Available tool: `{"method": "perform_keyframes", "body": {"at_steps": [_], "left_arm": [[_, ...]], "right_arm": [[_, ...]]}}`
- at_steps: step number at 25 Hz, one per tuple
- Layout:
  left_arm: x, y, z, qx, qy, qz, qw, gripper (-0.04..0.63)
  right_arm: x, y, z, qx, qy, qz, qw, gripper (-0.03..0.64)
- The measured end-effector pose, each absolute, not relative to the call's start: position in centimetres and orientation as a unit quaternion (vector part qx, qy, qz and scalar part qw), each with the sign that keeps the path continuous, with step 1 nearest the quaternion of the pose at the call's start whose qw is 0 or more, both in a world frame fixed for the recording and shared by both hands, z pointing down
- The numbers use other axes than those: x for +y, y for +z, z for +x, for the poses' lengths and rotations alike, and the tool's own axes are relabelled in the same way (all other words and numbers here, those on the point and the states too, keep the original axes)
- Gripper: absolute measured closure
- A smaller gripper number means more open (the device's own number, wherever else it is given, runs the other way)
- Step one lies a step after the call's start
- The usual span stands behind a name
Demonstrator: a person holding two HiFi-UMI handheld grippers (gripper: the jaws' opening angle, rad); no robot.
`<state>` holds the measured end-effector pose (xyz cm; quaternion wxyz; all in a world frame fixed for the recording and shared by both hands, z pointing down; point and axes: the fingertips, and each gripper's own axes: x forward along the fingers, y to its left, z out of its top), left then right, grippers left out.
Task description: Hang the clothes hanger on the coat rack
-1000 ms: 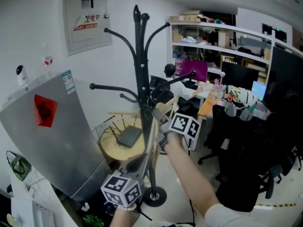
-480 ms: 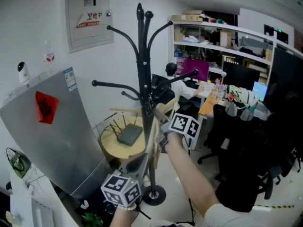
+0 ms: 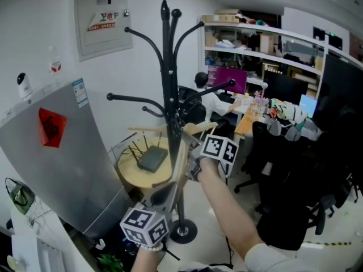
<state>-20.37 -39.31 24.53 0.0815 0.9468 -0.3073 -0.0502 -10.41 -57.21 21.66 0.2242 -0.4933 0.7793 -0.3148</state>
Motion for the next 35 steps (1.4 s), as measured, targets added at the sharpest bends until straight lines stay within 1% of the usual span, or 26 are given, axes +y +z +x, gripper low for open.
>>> {"method": "perform_keyframes", "body": {"at_steps": [8, 14, 20, 21, 23, 26, 29, 30, 32, 35], "left_arm": [[-38.9, 24.6, -20.6, -0.298, -0.052, 0.950, 0.084, 0.598], [-38.5, 24.6, -20.5, -0.288, -0.054, 0.952, 0.086, 0.598], [-38.2, 25.0, -21.2, -0.275, -0.061, 0.955, 0.096, 0.598], [-38.1, 25.0, -21.3, -0.272, -0.062, 0.955, 0.098, 0.598], [-37.9, 24.9, -21.4, -0.265, -0.066, 0.957, 0.100, 0.598], [-37.3, 24.8, -21.6, -0.249, -0.075, 0.960, 0.101, 0.598], [-36.4, 25.2, -21.8, -0.236, -0.076, 0.964, 0.097, 0.598], [-36.1, 25.6, -21.8, -0.233, -0.075, 0.965, 0.096, 0.598], [-35.4, 26.4, -21.8, -0.231, -0.072, 0.965, 0.101, 0.598], [-35.0, 27.7, -22.3, -0.236, -0.071, 0.963, 0.114, 0.598]], "right_arm": [[-56.4, 21.1, -9.6, 0.774, -0.296, -0.511, 0.227, 0.362], [-56.0, 22.2, -9.0, 0.765, -0.303, -0.522, 0.226, 0.361], [-53.3, 22.3, -8.4, 0.763, -0.291, -0.525, 0.238, 0.362], [-52.5, 22.2, -8.4, 0.766, -0.287, -0.523, 0.241, 0.371], [-50.9, 22.3, -8.0, 0.765, -0.277, -0.527, 0.246, 0.413], [-48.0, 23.0, -7.0, 0.752, -0.265, -0.544, 0.261, 0.525], [-44.7, 24.4, -5.9, 0.736, -0.265, -0.554, 0.286, 0.608], [-43.6, 25.0, -5.7, 0.733, -0.261, -0.562, 0.281, 0.619], [-41.4, 26.5, -5.3, 0.730, -0.253, -0.580, 0.259, 0.620], [-38.6, 28.7, -5.8, 0.723, -0.262, -0.591, 0.244, 0.620]]}}
